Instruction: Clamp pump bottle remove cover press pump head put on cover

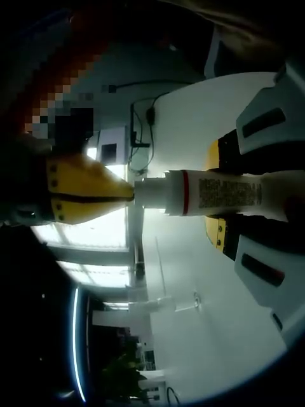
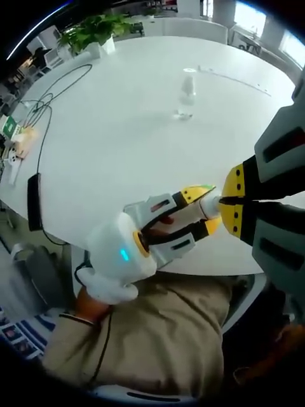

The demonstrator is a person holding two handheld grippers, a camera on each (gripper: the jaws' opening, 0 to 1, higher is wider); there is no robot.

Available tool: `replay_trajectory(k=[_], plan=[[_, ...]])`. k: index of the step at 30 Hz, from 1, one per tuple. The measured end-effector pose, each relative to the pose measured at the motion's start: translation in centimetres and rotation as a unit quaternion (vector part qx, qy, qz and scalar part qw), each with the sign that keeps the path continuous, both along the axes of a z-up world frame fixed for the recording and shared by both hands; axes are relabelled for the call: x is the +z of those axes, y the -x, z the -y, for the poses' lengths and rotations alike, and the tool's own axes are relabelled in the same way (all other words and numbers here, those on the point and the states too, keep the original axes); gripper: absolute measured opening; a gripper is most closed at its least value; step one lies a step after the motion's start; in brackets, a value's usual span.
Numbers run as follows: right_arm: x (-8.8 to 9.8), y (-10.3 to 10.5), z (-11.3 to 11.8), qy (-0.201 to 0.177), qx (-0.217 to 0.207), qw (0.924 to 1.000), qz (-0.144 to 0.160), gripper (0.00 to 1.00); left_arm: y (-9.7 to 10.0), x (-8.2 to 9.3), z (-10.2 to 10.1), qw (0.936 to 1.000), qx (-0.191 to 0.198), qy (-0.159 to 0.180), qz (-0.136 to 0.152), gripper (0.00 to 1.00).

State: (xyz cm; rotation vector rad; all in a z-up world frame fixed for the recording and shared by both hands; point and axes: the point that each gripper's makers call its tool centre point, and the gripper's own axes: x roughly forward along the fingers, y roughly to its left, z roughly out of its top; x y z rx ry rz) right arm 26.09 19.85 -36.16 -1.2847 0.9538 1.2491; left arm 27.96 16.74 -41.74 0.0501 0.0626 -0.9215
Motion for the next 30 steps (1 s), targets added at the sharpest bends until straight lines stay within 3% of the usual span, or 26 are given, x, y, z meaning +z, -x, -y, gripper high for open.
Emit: replay_trajectory(k=[12,30], plan=[[0.25,0.16,-0.01,0.000,0.006,1.0000,-0.002,0.00,-0.05,-0.02,-0.03,1.0000,0.000,0.000,0.000,0.14],[0.71,0.21,-0.12,-0.001,0.011,0.9997,0.020,0.00,-0.07,0.01,-0.02,1.0000,0.000,0.001,0.000,0.14]])
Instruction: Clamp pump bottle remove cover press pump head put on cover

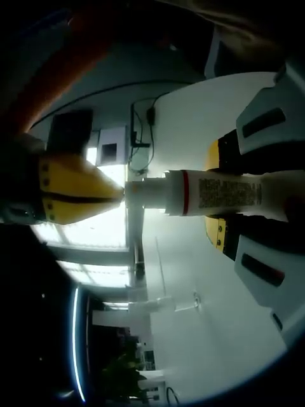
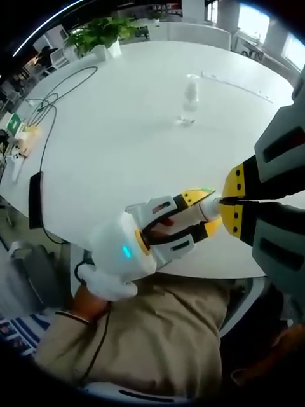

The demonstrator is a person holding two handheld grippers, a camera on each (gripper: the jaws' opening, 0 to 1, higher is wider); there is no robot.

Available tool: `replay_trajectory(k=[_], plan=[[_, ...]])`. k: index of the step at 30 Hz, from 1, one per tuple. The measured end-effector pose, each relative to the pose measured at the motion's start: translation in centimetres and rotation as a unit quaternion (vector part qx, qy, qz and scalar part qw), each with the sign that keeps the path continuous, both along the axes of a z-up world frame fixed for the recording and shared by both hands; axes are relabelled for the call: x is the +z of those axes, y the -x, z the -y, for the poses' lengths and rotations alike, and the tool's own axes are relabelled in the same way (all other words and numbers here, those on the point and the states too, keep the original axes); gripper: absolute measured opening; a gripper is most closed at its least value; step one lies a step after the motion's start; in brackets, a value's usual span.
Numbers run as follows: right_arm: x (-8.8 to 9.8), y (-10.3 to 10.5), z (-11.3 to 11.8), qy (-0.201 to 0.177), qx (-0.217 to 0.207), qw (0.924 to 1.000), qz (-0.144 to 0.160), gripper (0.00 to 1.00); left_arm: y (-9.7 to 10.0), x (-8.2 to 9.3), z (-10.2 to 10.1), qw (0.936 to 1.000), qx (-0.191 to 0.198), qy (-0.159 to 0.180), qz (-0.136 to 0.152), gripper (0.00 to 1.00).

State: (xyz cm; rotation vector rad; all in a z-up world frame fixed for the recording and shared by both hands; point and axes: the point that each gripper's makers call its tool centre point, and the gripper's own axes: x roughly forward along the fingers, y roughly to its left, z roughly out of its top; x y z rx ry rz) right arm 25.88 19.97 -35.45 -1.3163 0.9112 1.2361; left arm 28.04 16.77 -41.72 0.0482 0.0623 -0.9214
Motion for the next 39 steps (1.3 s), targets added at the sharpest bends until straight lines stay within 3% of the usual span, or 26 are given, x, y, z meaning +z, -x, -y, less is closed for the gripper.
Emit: replay_trajectory(k=[19,39], plan=[[0.16,-0.03,-0.02,-0.038,0.002,0.9990,0.023,0.00,0.04,-0.03,0.02,1.0000,0.001,-0.001,0.001,0.14],[0.64,0.07,0.33,-0.116,0.021,0.9916,0.054,0.00,-0.07,-0.07,-0.06,1.0000,0.001,0.000,-0.001,0.14]])
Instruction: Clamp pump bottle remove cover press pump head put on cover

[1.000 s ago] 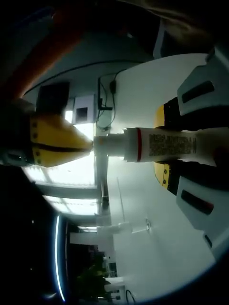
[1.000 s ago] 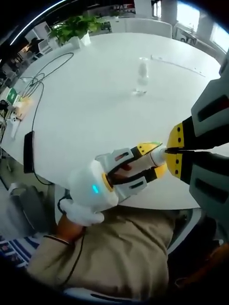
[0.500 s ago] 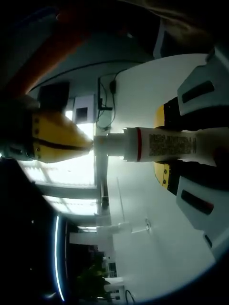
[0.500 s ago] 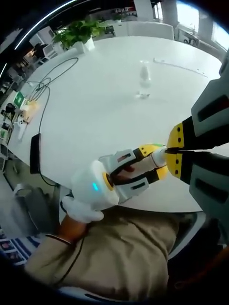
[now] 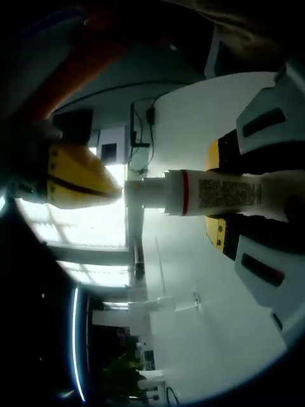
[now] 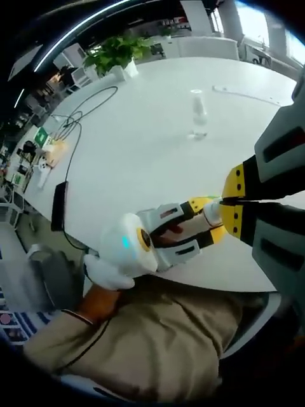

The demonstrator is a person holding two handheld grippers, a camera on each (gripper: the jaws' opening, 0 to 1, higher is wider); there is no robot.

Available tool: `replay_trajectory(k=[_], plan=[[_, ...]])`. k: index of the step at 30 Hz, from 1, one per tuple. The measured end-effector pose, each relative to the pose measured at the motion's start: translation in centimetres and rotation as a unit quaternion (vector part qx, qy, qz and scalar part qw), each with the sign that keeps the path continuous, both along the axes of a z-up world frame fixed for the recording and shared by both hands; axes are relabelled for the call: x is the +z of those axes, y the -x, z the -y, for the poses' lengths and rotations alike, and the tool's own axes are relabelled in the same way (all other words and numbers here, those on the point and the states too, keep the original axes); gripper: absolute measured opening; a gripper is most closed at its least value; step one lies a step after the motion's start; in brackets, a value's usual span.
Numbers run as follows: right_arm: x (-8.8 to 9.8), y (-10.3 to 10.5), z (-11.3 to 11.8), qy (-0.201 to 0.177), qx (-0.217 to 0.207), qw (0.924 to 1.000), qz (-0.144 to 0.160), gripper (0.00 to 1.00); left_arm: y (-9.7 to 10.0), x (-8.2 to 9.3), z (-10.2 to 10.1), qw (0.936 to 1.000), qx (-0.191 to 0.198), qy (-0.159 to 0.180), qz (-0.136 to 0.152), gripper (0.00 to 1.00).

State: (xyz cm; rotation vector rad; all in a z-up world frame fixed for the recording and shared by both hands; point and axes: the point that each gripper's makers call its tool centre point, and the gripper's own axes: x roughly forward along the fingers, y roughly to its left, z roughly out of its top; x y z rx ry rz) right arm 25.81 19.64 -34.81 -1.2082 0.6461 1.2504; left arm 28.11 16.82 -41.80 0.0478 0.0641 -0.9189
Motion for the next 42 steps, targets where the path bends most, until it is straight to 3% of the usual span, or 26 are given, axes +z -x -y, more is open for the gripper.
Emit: replay_trajectory(k=[11,17,19,27,42], plan=[[1.5,0.3,0.1,-0.088,-0.006,0.9957,0.027,0.00,0.0,0.0,0.0,1.0000,0.001,0.000,0.000,0.14],[2.2,0.7,0.1,-0.143,-0.013,0.9889,0.037,0.00,-0.1,0.0,0.0,1.0000,0.001,0.000,0.000,0.14],[2.4,0.9,0.2,-0.162,-0.003,0.9855,0.051,0.00,-0.1,0.0,0.0,1.0000,0.001,0.000,0.000,0.14],[3.2,0.7,1.4,-0.236,-0.032,0.9692,0.061,0.00,0.1,0.1,0.0,1.0000,0.001,0.000,0.000,0.14],[3.0,1.6,3.6,-0.316,-0.060,0.9424,0.092,0.00,0.0,0.1,0.0,1.0000,0.002,-0.001,0.002,0.14]])
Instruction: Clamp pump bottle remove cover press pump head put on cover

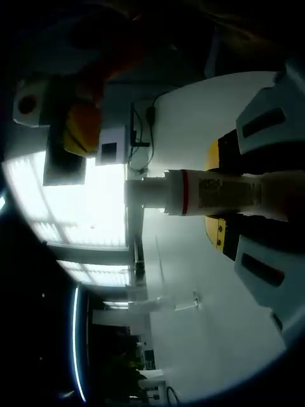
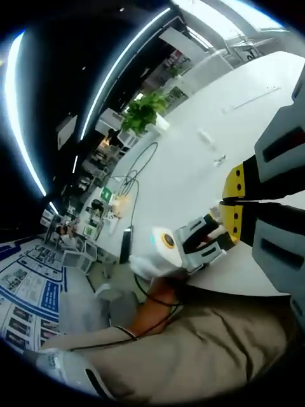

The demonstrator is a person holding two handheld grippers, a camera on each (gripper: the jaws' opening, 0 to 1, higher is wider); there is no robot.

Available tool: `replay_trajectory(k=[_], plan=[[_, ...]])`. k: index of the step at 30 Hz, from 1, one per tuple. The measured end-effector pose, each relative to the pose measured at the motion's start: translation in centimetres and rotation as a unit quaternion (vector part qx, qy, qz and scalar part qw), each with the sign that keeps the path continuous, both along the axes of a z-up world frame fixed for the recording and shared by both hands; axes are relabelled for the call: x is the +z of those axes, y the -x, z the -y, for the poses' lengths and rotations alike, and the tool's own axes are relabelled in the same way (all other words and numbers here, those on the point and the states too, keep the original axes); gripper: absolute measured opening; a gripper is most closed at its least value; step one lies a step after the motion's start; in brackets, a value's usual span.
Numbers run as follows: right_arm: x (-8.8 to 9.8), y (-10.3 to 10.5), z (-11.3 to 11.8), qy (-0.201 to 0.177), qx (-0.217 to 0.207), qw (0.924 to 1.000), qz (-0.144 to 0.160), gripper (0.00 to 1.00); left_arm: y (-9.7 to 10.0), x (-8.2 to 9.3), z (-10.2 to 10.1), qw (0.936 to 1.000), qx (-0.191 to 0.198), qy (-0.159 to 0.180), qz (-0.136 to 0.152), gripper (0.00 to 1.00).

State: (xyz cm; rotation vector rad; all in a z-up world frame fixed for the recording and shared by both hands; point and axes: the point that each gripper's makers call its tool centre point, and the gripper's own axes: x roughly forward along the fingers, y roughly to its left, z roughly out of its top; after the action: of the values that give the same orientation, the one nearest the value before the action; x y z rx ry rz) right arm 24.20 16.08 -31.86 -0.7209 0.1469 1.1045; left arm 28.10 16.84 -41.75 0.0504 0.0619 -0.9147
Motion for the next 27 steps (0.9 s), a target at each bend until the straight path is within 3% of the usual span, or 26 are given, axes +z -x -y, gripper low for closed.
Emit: replay_trajectory(k=[12,15,27], plan=[[-1.5,0.1,1.9,-0.061,-0.047,0.9970,-0.003,0.00,0.0,0.0,0.0,1.0000,0.000,-0.001,0.002,0.14],[-1.3,-0.1,2.4,-0.088,-0.067,0.9939,-0.007,0.00,0.0,0.0,-0.1,1.0000,-0.001,-0.001,0.002,0.14],[-3.0,-0.3,3.8,-0.132,-0.119,0.9836,-0.032,0.00,0.0,0.0,0.0,1.0000,0.000,-0.002,0.003,0.14]])
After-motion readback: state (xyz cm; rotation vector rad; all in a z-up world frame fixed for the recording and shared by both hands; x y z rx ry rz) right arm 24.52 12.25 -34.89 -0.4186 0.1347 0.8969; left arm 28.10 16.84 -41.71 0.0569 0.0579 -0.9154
